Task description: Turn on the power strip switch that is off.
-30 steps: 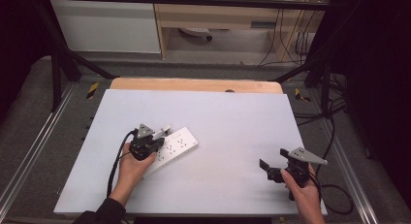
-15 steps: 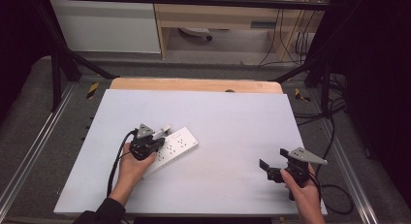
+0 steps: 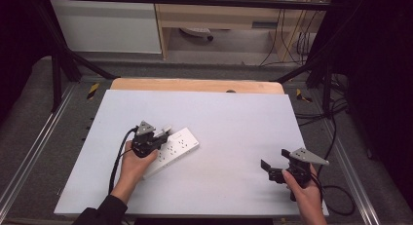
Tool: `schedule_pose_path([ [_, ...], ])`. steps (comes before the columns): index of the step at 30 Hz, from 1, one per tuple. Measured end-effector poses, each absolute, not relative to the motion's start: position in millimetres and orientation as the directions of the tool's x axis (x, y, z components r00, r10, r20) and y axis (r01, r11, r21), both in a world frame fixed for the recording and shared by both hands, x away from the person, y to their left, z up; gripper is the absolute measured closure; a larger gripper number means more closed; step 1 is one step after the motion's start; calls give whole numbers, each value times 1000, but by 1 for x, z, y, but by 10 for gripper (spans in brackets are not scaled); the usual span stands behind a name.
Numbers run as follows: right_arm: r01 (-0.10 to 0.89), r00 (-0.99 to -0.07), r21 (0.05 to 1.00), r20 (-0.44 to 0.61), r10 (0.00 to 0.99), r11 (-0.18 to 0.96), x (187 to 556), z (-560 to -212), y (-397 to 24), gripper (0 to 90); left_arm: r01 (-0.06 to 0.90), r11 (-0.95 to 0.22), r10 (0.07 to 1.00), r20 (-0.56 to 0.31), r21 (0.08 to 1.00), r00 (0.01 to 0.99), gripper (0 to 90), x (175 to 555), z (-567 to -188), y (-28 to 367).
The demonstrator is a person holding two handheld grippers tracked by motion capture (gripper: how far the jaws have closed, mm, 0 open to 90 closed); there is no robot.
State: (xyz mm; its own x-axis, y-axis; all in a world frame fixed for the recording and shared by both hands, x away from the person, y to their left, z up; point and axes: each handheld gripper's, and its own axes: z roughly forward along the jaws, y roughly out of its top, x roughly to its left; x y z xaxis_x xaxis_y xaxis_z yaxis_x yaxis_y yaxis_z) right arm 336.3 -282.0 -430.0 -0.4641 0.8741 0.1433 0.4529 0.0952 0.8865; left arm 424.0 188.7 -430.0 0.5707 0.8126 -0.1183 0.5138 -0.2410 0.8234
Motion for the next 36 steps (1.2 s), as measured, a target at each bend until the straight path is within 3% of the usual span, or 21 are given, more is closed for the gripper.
schedule_pose_path([
  [5,452,-463,887,146,874,92,337,-430,-283,35,484,-235,805,-110,843,583,900,427,-428,186],
  [6,452,-463,887,147,874,91,337,-430,-283,35,477,-231,807,-106,848,580,837,427,-427,186],
  [12,453,-465,887,147,873,91,337,-430,-282,35,458,-204,815,-109,865,569,716,429,-423,185],
  [16,452,-465,887,146,873,92,337,-430,-283,35,452,-195,818,-110,871,564,597,431,-422,184],
  [29,452,-464,887,146,874,91,337,-430,-282,31,440,-161,841,-111,884,530,81,431,-416,178],
  [36,453,-463,887,146,874,91,337,-430,-282,30,424,-123,833,-139,897,536,65,429,-411,180],
])
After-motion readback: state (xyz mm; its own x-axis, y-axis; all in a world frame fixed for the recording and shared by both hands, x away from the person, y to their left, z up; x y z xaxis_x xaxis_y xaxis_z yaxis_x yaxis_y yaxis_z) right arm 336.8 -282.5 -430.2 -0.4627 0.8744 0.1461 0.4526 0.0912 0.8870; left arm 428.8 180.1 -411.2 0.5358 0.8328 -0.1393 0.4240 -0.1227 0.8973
